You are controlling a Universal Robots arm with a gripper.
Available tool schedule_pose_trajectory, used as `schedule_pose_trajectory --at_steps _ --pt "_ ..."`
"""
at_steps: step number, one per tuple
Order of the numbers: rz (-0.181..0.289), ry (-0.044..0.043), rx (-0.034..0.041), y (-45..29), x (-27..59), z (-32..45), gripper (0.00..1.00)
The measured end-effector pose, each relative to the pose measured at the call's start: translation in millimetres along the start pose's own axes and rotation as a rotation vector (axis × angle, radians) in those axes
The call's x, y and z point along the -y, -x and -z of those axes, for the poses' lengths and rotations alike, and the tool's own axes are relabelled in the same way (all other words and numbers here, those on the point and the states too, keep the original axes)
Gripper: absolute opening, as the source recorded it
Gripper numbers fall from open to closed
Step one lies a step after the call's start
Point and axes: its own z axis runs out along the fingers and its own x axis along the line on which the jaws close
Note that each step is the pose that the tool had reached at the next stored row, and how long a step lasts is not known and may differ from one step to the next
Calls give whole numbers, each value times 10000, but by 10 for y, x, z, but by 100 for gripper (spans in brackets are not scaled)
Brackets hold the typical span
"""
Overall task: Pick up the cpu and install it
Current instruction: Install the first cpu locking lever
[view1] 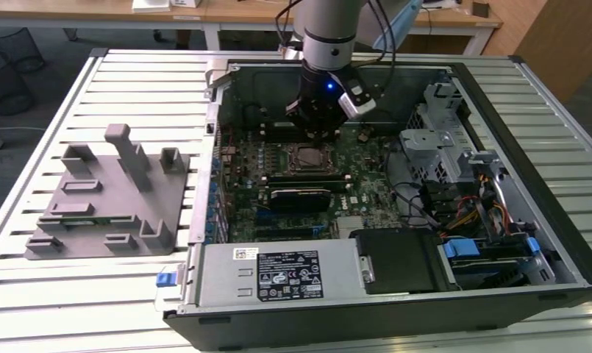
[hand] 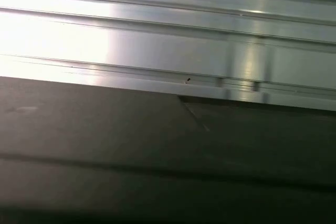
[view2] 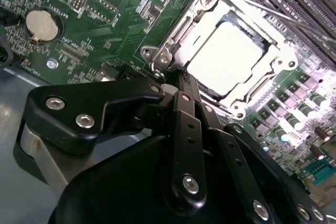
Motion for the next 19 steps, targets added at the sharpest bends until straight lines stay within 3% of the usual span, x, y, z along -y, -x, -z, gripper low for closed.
schedule_pose_trajectory --at_steps 4,9,15,19 --pt "-1 6 0 4 -39 -2 11" --pt "0 127 11 5 -54 12 11" --pt "0 134 10 5 -48 114 11" --pt "2 159 12 5 -39 130 11"
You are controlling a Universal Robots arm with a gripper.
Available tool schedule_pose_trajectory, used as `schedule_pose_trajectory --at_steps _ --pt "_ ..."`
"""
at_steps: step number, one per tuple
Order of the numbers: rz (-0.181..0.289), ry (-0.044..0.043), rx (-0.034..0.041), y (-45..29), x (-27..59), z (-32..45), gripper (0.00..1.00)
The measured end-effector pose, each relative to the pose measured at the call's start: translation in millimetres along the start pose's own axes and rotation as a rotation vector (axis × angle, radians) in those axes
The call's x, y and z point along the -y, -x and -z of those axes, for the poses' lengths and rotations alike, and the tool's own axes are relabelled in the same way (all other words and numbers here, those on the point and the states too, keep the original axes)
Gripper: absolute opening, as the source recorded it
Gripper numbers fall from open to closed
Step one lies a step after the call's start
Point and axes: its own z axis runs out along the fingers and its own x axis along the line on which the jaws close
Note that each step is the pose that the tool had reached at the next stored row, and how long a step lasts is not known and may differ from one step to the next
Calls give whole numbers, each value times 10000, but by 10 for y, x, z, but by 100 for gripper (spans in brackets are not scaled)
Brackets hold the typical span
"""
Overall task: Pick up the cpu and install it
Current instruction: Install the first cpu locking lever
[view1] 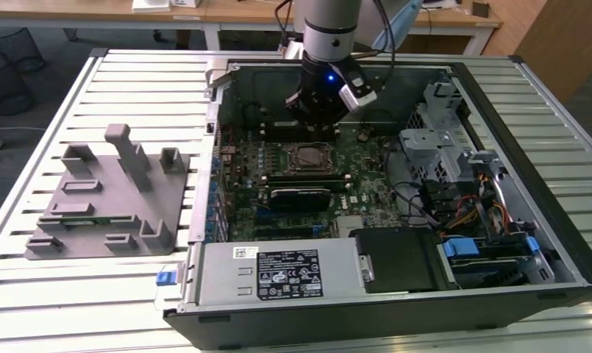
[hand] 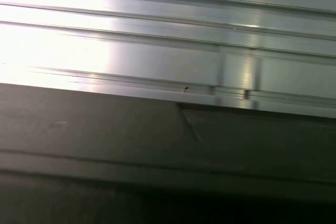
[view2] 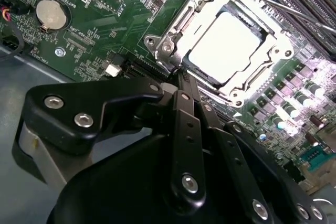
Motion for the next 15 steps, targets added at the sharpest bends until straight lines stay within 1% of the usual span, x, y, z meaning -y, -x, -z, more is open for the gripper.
schedule_pose_trajectory --at_steps 5,12,15 --pt "-2 17 1 -6 56 -2 11" --pt "-2 132 11 -10 109 -4 11" --pt "-2 162 14 -12 125 -5 11"
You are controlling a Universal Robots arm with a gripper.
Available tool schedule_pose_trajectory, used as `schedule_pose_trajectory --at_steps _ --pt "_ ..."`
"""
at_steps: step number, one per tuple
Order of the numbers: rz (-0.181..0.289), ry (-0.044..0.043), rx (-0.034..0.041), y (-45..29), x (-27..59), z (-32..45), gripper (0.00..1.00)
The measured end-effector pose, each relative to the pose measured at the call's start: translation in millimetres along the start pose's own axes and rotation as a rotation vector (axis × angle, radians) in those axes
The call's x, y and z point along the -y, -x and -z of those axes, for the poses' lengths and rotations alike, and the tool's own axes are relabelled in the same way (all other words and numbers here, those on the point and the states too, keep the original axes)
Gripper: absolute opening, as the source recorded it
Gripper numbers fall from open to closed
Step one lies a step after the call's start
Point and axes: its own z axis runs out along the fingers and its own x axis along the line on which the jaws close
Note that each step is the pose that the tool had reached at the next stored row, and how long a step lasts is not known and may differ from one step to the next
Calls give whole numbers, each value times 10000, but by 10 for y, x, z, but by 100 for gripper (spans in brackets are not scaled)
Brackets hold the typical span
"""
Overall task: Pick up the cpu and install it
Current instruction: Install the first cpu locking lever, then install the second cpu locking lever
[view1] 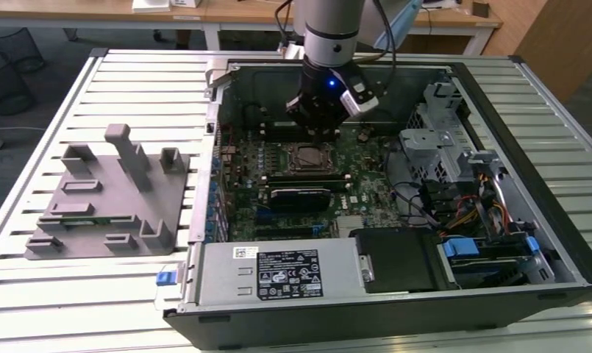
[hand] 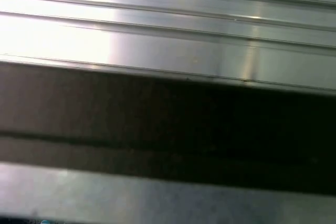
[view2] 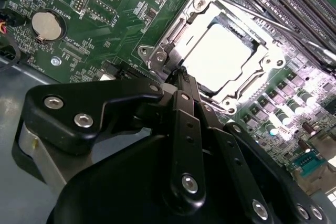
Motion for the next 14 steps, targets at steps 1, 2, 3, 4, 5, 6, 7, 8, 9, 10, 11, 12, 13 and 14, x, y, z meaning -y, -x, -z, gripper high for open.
schedule_pose_trajectory --at_steps 1,2,3,4,5,6,7,8,9,10,11,12,13,14 --pt "0 10 1 -1 6 0 11" --pt "0 20 1 -1 11 0 11" --pt "0 31 3 -2 17 0 11" --pt "0 42 3 -2 22 0 11" --pt "0 54 4 -3 28 0 11" --pt "1 64 6 -3 35 -1 11" --pt "0 74 6 -4 43 -1 11" --pt "0 84 7 -5 51 -1 11" --pt "0 94 9 -5 59 -1 11" --pt "0 103 9 -6 67 -2 11" --pt "0 115 10 -7 77 -2 11" --pt "0 134 12 -8 87 -2 11" --pt "0 156 14 -9 97 -2 11" --pt "0 179 16 -10 106 -3 11"
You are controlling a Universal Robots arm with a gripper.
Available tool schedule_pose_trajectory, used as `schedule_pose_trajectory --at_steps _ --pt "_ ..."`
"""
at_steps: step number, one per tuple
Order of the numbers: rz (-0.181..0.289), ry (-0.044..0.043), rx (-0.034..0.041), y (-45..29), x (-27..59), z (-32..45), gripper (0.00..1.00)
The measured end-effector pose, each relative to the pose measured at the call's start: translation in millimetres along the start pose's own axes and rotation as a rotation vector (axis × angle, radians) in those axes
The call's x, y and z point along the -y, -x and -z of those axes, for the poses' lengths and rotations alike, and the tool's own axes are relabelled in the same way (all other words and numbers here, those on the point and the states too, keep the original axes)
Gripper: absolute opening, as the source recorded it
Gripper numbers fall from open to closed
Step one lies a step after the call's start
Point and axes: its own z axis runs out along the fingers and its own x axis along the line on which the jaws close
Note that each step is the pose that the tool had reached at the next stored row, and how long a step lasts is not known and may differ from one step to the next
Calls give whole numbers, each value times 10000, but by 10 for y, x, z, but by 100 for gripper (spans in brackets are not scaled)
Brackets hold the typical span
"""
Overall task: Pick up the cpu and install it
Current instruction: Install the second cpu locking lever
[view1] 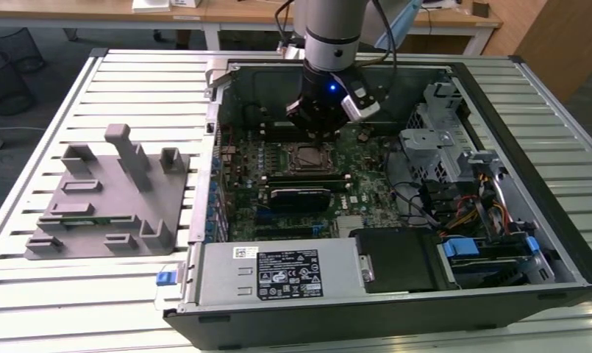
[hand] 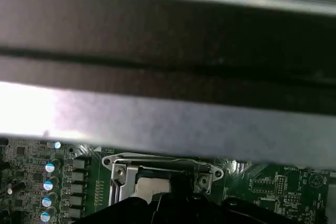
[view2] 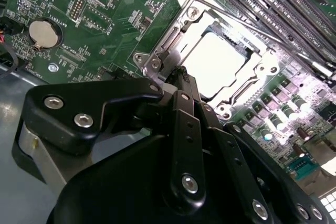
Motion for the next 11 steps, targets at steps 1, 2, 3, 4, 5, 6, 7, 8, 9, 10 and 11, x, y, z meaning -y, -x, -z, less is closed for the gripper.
schedule_pose_trajectory --at_steps 1,2,3,4,5,6,7,8,9,10,11 --pt "1 25 2 0 8 0 11" --pt "1 65 4 -1 14 0 11" --pt "0 130 5 -1 18 1 11" --pt "1 232 9 -1 21 3 11" --pt "1 388 17 -1 24 5 11" --pt "2 566 24 -1 27 6 11" --pt "2 747 33 -1 30 6 11" --pt "1 881 42 -2 34 8 11" --pt "2 917 45 -2 40 8 11" --pt "2 930 46 -2 44 10 11" --pt "2 938 46 -3 46 20 11"
